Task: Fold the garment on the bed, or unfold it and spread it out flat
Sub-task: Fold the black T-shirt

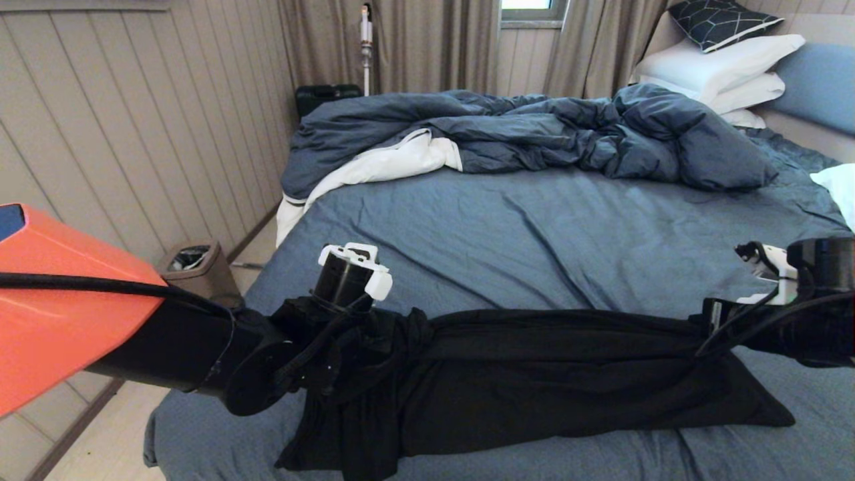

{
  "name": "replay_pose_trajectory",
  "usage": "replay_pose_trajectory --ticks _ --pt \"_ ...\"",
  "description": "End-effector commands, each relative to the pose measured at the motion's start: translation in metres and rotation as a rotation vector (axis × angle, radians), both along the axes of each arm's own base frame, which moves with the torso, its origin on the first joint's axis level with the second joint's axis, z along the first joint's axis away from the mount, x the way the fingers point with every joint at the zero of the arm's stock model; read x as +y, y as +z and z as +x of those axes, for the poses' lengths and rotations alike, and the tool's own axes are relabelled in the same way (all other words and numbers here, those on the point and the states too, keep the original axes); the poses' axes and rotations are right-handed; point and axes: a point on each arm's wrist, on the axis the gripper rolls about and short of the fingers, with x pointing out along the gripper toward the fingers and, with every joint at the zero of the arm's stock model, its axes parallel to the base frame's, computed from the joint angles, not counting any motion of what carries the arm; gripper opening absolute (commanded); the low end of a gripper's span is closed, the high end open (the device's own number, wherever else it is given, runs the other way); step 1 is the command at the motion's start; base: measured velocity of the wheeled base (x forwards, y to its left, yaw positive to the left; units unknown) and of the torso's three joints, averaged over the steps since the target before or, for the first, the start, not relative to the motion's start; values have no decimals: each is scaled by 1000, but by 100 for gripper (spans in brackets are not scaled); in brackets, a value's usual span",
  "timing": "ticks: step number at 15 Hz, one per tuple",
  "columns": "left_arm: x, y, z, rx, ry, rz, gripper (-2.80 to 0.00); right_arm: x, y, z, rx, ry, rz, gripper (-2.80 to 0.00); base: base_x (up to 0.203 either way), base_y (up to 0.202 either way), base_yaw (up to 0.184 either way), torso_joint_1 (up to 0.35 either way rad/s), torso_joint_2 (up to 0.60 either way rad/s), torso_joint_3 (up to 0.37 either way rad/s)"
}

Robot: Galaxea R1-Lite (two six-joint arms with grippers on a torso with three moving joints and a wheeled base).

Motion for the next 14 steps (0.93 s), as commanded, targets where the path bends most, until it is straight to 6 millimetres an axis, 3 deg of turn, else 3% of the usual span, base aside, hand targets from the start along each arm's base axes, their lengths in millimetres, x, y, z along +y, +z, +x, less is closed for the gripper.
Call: replay_pose_trajectory --ticks 1,6,9,12,14 --pt "1 8 -2 -19 4 -17 -280 0 0 0 -1 2 1 -280 0 0 0 0 0 0" --pt "10 18 -15 -30 1 -33 -280 0 0 0 -2 1 1 -280 0 0 0 0 0 0" --pt "22 29 -44 -33 -23 -61 -280 0 0 0 -2 2 2 -280 0 0 0 0 0 0" --pt "31 21 -81 -2 -76 -60 -280 0 0 0 -2 1 1 -280 0 0 0 0 0 0" --pt "34 13 -94 5 -100 -62 -280 0 0 0 -2 1 0 -280 0 0 0 0 0 0"
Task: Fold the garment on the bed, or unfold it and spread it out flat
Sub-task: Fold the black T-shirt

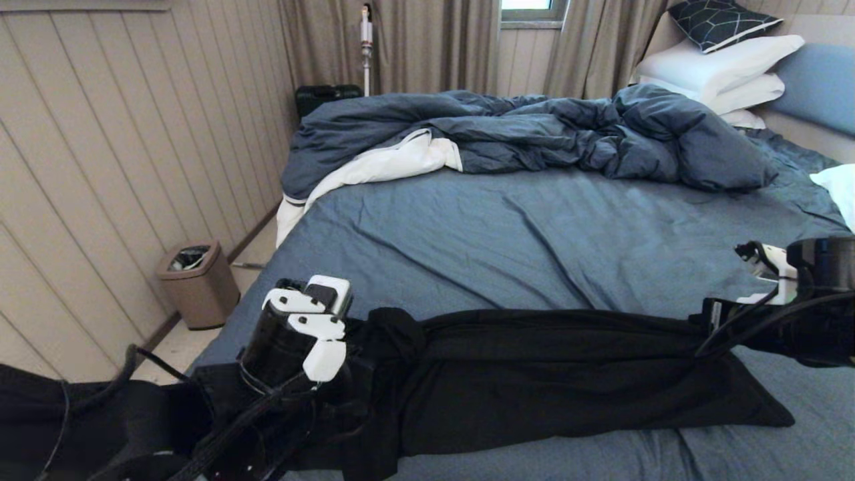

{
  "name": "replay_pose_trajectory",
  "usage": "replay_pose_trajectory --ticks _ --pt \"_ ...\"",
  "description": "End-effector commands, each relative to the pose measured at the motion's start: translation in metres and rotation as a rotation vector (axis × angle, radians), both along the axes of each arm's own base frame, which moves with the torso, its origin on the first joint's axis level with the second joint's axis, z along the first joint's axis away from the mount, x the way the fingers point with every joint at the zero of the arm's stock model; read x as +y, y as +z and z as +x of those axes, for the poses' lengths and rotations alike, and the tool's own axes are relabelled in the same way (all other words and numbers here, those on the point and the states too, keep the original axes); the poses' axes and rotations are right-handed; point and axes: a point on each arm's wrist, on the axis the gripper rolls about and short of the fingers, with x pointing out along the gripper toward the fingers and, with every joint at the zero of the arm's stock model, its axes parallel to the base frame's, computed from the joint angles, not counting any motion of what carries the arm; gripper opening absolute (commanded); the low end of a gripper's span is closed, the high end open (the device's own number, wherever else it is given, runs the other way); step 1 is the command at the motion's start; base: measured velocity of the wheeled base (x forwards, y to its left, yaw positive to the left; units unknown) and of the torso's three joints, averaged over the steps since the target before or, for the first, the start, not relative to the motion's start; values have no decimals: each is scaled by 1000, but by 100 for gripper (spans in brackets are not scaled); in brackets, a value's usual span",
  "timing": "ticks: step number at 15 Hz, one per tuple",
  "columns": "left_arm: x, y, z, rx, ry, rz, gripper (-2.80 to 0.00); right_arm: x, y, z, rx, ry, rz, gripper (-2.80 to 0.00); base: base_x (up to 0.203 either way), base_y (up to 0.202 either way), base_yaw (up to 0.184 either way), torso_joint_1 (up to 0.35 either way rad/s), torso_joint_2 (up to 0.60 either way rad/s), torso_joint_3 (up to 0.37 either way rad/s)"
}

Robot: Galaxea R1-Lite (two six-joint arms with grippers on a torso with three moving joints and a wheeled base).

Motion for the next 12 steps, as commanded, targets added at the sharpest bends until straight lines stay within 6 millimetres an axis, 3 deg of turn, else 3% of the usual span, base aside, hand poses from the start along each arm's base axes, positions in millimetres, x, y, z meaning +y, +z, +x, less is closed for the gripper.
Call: replay_pose_trajectory --ticks 1,8,9,12 --pt "3 -3 -10 -1 -17 -3 -280 0 -1 0 1 2 2 -280 0 0 0 0 0 0" --pt "-13 -26 -22 49 -60 30 -280 0 -2 1 4 0 0 -280 0 0 0 0 0 0" --pt "-15 -27 -22 43 -52 39 0 0 -2 1 4 -1 2 -280 0 0 0 0 0 0" --pt "-15 -20 -22 20 -38 31 0 0 -2 1 4 -1 2 -280 0 0 0 0 0 0"
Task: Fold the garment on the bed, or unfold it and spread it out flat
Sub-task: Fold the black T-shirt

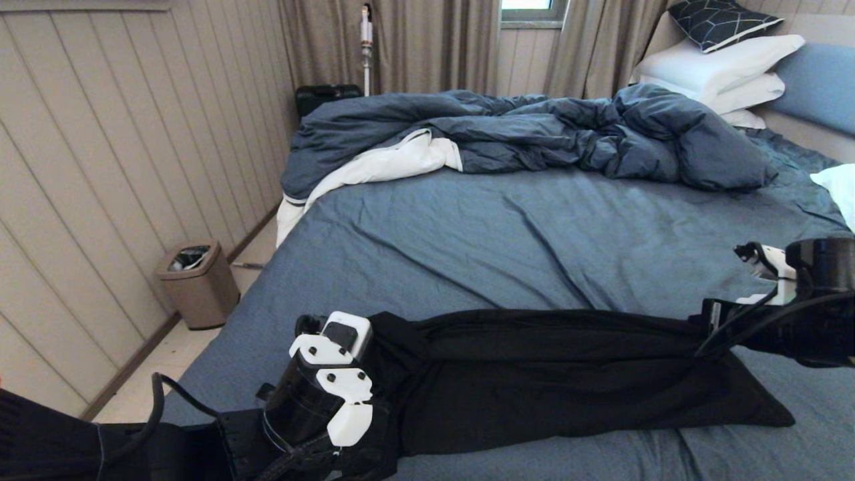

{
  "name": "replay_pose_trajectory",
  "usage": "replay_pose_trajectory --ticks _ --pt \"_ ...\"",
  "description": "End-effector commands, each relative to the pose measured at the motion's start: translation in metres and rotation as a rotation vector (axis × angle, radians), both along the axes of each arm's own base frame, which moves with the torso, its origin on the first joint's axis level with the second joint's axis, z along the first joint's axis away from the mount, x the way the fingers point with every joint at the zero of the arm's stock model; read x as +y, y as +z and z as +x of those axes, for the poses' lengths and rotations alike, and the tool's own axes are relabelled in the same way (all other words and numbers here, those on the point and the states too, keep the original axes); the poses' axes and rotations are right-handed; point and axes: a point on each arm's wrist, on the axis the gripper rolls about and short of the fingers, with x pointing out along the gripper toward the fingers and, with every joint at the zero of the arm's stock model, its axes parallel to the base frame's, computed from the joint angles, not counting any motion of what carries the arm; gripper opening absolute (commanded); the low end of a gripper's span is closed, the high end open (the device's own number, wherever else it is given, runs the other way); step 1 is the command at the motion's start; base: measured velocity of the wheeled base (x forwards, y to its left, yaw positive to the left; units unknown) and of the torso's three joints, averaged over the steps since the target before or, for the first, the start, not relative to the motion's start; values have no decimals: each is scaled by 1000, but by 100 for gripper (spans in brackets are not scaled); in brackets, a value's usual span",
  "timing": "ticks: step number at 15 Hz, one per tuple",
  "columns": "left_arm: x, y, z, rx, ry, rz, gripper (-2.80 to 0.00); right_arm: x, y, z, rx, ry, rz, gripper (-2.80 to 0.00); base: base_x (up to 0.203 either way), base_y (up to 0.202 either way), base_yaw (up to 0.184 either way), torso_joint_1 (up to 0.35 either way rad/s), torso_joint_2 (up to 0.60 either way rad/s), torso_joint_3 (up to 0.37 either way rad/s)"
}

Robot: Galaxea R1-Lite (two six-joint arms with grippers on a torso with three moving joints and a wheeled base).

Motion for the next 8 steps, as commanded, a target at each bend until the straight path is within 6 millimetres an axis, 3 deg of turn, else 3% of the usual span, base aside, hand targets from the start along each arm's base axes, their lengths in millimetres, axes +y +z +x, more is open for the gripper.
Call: replay_pose_trajectory --ticks 1,4,8 --pt "0 7 0 -14 3 -18 0 0 0 0 -1 2 2 -280 0 0 0 0 0 0" --pt "3 24 -1 -37 2 -52 0 0 0 0 -1 2 2 -280 0 0 0 0 0 0" --pt "1 72 6 -86 11 -121 0 0 0 0 -1 2 2 -280 0 0 0 0 0 0"
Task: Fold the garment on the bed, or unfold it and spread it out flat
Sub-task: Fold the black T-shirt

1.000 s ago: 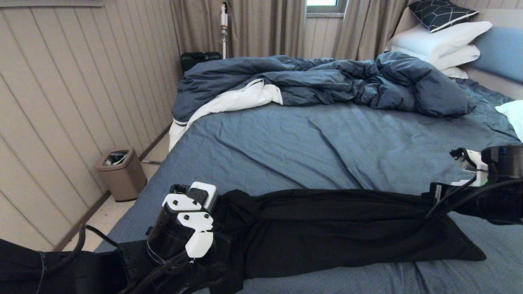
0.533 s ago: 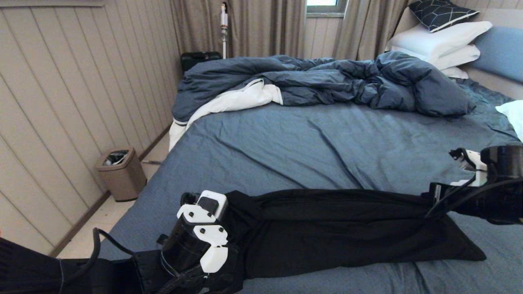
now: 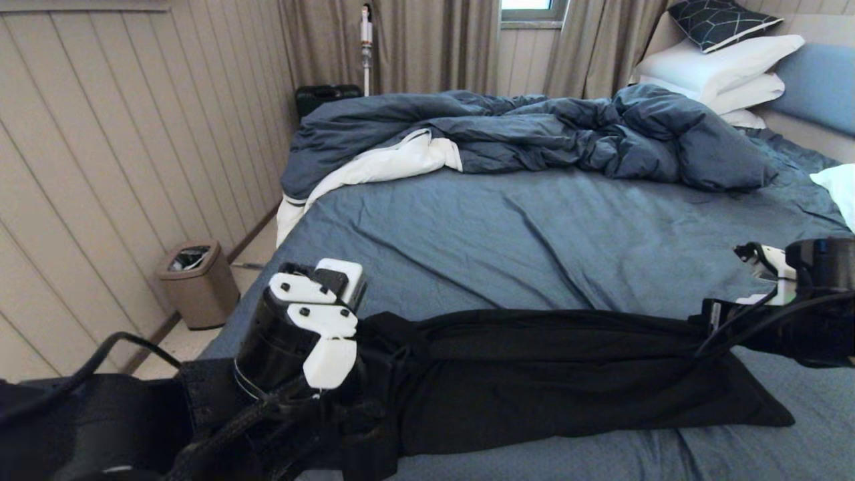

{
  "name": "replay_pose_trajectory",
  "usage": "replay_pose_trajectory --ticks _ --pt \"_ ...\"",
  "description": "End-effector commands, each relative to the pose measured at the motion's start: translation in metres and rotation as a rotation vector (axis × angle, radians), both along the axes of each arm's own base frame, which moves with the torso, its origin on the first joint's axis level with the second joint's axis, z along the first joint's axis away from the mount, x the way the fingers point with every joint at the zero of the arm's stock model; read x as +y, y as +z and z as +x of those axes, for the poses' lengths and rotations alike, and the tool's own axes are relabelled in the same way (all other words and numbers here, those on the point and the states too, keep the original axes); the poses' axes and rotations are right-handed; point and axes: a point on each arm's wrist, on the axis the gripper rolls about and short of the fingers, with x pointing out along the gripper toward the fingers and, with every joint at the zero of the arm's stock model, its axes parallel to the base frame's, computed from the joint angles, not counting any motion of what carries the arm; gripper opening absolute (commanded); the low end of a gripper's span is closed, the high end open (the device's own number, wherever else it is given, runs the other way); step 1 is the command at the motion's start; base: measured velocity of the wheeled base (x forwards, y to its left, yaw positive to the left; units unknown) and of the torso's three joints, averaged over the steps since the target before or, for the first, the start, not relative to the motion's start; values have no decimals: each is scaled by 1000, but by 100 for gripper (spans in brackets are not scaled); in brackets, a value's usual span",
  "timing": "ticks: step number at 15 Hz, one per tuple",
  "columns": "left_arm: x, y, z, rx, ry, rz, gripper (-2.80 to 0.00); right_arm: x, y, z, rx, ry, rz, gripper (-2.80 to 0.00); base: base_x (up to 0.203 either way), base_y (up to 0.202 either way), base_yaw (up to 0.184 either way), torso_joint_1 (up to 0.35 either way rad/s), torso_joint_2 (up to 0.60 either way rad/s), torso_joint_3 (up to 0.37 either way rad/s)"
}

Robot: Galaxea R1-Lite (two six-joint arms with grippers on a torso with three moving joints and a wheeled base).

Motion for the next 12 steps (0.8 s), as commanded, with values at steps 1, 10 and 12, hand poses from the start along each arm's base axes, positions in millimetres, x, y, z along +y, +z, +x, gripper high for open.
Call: replay_pose_trajectory --ticks 1,10,12 --pt "3 26 4 -33 19 -47 0 0 1 0 -4 1 1 -280 0 0 0 0 0 0" --pt "120 9 3 296 356 43 -280 0 3 2 -4 -13 -1 -280 0 0 0 0 0 0" --pt "143 -13 -10 386 408 37 -280 0 3 0 10 -16 -1 -280 0 0 0 0 0 0"
